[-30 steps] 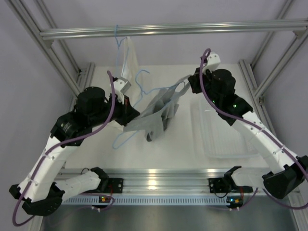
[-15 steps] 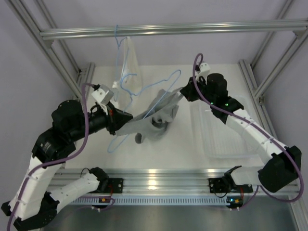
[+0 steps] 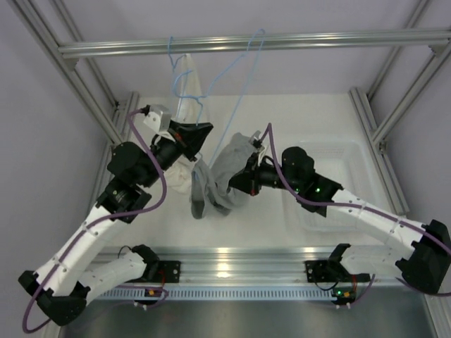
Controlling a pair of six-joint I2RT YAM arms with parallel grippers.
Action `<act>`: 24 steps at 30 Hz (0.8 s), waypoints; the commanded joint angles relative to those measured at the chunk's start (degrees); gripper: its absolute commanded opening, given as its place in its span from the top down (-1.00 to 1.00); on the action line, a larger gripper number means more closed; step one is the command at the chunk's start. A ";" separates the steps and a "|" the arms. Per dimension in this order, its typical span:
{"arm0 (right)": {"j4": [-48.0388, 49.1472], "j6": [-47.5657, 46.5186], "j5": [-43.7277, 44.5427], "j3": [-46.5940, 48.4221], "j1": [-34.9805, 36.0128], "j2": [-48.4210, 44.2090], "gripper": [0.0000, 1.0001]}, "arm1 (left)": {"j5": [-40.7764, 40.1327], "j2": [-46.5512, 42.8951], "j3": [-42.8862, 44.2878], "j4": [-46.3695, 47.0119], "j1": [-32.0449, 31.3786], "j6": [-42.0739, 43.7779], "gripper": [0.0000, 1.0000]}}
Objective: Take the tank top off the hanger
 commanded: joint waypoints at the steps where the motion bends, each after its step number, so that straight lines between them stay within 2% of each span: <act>1: 2.03 -0.45 7.86 -0.55 1.47 -1.35 1.00 | -0.87 3.03 0.73 20.68 -0.19 0.82 1.00; 3: -2.55 -3.61 13.00 -0.20 1.12 -1.10 1.00 | -2.10 3.66 0.92 22.61 -0.19 2.48 1.00; 4: -4.23 -4.06 10.50 0.23 0.77 -0.83 1.00 | -2.20 3.40 -0.13 24.54 -0.10 3.53 1.00; 6: -1.45 -2.76 2.09 -0.11 1.20 -0.65 1.00 | -2.64 2.43 -4.77 32.44 -0.19 5.74 1.00; 8: 3.98 -1.43 0.46 -0.47 3.74 -0.22 1.00 | -2.72 1.99 -7.86 41.02 -0.10 5.40 1.00; 13: 2.09 -4.05 2.91 3.92 9.20 2.86 1.00 | -6.93 3.22 -8.94 46.79 -0.10 6.69 1.00; 15: -1.16 -4.50 8.67 3.58 9.38 4.26 1.00 | -10.36 3.31 -8.76 49.67 -0.10 7.84 1.00; 17: -2.83 -4.77 12.48 2.44 8.42 6.10 1.00 | -11.77 3.92 -2.81 44.55 -0.10 9.25 1.00; 18: -3.97 -4.24 15.72 1.39 7.63 6.81 1.00 | -11.95 5.83 1.48 31.19 -0.10 9.17 1.00; 19: -4.24 -2.93 17.23 0.60 5.97 7.34 1.00 | -12.82 6.90 7.53 25.93 -0.10 8.56 1.00; 21: -4.25 -1.52 23.00 -2.03 4.99 7.43 1.00 | -11.78 7.44 8.73 20.01 -0.10 8.29 1.00; 24: -6.86 -1.07 32.49 -4.06 4.29 6.29 1.00 | -13.53 4.55 5.93 13.94 -0.10 5.66 1.00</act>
